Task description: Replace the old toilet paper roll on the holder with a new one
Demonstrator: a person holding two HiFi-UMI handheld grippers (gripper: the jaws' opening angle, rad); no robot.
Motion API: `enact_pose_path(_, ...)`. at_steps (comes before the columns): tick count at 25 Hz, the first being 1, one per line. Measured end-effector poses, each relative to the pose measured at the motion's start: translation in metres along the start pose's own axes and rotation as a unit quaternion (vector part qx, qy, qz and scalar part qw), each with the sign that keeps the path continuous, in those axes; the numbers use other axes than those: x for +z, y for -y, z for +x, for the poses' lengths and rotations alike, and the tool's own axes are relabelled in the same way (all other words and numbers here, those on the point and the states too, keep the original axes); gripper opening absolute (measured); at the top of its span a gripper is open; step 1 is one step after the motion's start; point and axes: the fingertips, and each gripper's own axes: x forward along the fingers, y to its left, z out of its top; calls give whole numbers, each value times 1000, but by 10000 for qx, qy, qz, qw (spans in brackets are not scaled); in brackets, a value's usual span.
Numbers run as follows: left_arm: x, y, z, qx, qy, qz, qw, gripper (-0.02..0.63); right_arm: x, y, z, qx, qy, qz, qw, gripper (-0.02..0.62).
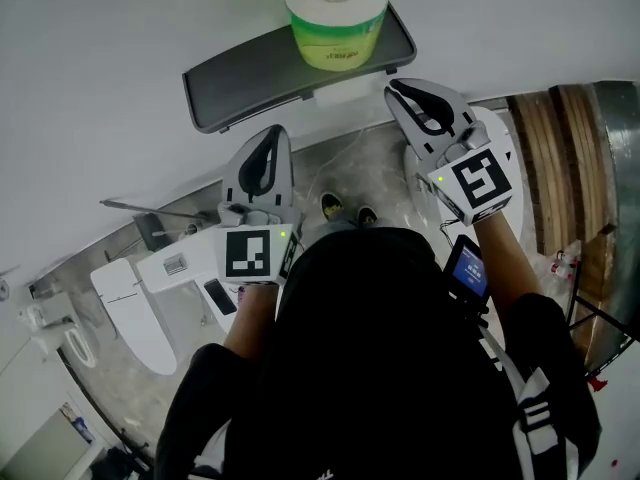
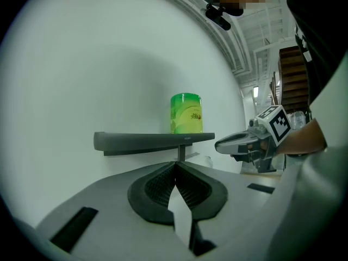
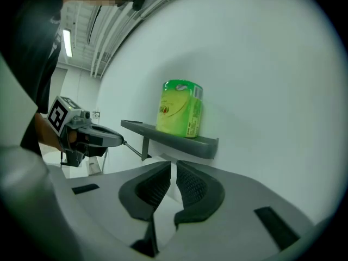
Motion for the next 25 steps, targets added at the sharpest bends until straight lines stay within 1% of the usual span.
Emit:
enact_pose_path(4, -1, -7, 1, -122, 89, -74, 9999, 21, 5, -11, 14, -23, -169, -676, 9976, 21)
enact_pose_path(7, 2, -10, 5, -185, 75, -110, 9997, 21, 3, -16, 20, -40, -443, -1135, 9925, 23)
enact_pose_path(9, 2, -11, 4, -272, 147, -151, 9994, 21, -2, -23, 25, -29, -623, -1364, 9887, 31)
enact_pose_path(10, -1, -13, 4, -314, 161, -149, 9993, 22, -5, -27, 28, -15, -712, -1480, 9864, 45)
enact_pose_path(12, -5, -15, 5, -373, 159, -130, 9991, 21, -11, -34, 32, 15, -894, -1771, 9801, 123)
enact_pose_path(13, -6, -16, 6, -384, 159, -136, 9990, 21, -13, -37, 34, 16, -976, -1972, 9755, 148)
enact_pose_path(14, -6, -17, 7, -381, 161, -165, 9990, 21, -14, -40, 36, 11, -1047, -2219, 9694, 163)
enact_pose_path(16, -6, -19, 7, -357, 163, -216, 9990, 21, -17, -44, 41, 6, -1188, -2797, 9527, 194)
enact_pose_path(20, -7, -23, 9, -296, 145, -177, 9993, 21, -35, -47, 58, -44, -1576, -3873, 9084, 261)
enact_pose_path(25, -5, -26, 11, -183, 139, -228, 9995, 23, -54, -44, 88, -195, -1805, -4825, 8569, 276)
